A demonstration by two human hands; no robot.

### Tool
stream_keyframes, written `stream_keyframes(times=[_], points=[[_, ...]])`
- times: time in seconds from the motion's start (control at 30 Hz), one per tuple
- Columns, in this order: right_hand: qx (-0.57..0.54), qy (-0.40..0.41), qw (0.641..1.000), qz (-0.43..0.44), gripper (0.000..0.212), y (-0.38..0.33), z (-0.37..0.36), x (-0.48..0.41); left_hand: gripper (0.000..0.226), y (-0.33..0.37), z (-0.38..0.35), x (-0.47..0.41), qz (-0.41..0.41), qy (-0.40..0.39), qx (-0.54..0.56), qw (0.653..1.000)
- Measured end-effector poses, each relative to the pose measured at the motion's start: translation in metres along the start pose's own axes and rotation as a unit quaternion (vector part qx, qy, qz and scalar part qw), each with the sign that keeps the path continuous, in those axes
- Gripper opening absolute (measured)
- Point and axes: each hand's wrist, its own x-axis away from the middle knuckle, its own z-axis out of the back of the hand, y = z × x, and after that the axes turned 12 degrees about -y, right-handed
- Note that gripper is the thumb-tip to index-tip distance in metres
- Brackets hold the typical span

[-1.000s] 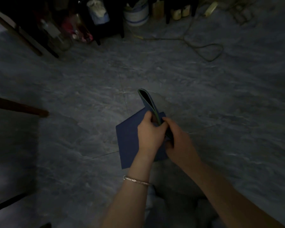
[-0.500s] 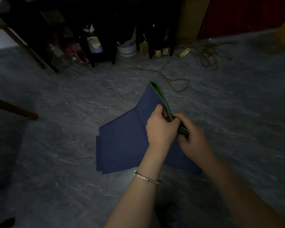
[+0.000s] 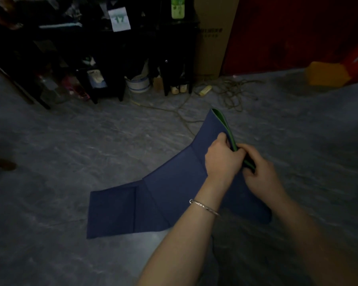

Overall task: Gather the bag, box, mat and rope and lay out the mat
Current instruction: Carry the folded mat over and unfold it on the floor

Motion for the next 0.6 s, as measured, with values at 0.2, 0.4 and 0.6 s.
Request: stream_keyframes(times=[0.2,0.4,0.6], points=[[0.002,-0.026,0.999,-0.032,0.066,0.064,0.041,-0.016,0.024,0.005,-0.067,-0.05,0.028,-0.043,-0.007,0.999],[-0.039,-0.03,0.996,-0.08,0.066,0.141,0.066,-0.019,0.024,0.003,-0.139,-0.09,0.046,-0.077,-0.041,0.995],[-0.062,-0.055,0.992,-0.097,0.068,0.215,0.073,-0.037,0.022,-0.019,-0.2,-0.132,0.075,-0.079,-0.084,0.991]])
